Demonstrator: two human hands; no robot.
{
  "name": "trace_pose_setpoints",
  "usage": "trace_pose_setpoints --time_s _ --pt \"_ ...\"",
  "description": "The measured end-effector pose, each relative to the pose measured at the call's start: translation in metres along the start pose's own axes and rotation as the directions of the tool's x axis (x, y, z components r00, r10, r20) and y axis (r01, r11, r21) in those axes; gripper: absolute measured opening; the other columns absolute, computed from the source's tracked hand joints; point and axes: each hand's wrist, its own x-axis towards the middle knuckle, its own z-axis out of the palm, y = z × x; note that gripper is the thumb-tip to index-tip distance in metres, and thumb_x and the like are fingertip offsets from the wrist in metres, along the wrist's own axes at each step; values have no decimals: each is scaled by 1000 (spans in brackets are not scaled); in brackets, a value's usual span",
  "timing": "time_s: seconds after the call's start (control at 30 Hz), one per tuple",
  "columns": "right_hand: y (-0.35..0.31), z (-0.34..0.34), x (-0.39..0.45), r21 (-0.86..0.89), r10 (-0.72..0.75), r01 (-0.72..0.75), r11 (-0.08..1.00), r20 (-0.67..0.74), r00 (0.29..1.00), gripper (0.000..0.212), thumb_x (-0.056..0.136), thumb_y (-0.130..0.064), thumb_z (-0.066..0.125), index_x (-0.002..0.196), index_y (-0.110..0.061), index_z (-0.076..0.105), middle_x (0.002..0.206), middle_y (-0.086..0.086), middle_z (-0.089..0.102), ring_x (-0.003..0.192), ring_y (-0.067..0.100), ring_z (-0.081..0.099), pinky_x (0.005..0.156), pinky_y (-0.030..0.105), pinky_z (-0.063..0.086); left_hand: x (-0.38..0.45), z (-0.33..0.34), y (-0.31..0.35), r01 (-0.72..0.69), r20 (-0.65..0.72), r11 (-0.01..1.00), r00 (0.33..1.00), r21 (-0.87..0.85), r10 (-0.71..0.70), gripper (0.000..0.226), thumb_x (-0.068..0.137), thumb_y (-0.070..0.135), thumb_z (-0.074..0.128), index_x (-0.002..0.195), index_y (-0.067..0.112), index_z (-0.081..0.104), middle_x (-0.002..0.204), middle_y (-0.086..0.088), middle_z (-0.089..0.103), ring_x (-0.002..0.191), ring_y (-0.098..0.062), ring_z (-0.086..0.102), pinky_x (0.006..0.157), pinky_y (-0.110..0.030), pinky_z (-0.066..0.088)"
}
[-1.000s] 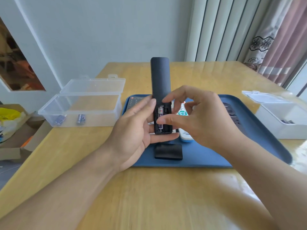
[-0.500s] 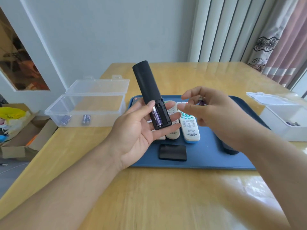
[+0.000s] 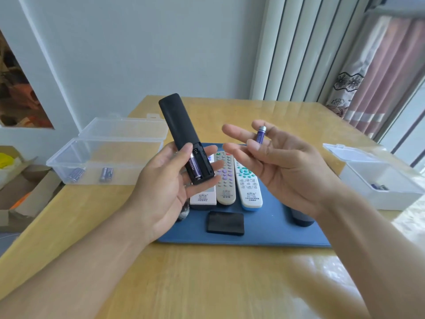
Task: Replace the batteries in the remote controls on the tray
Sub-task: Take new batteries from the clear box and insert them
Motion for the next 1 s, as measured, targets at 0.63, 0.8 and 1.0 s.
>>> trace_pose_setpoints --time_s 0.63,0.8,1.0 --pt "13 4 -1 -358 -11 -12 934 -61 998 39 73 -10 75 108 -9 58 111 15 75 101 27 74 79 25 57 3 -1 -2 -12 -2 1000 1000 5 12 26 107 15 45 124 1 57 118 -23 71 97 -31 74 77 -42 62" --pt "14 2 -1 -398 -29 -6 918 -82 996 40 73 -15 76 108 -11 57 111 12 76 106 29 72 80 25 58 4 -3 -3 -18 10 1000 1000 -12 18 19 107 9 42 118 3 56 114 -23 73 90 -32 75 73 -41 62" --pt "18 -5 1 -446 -81 17 895 -125 989 26 83 -14 68 107 -11 60 109 10 77 101 27 74 82 33 61 7 -1 -2 -45 -20 999 999 5 45 18 107 8 43 119 1 55 107 -17 75 90 -29 76 73 -43 63"
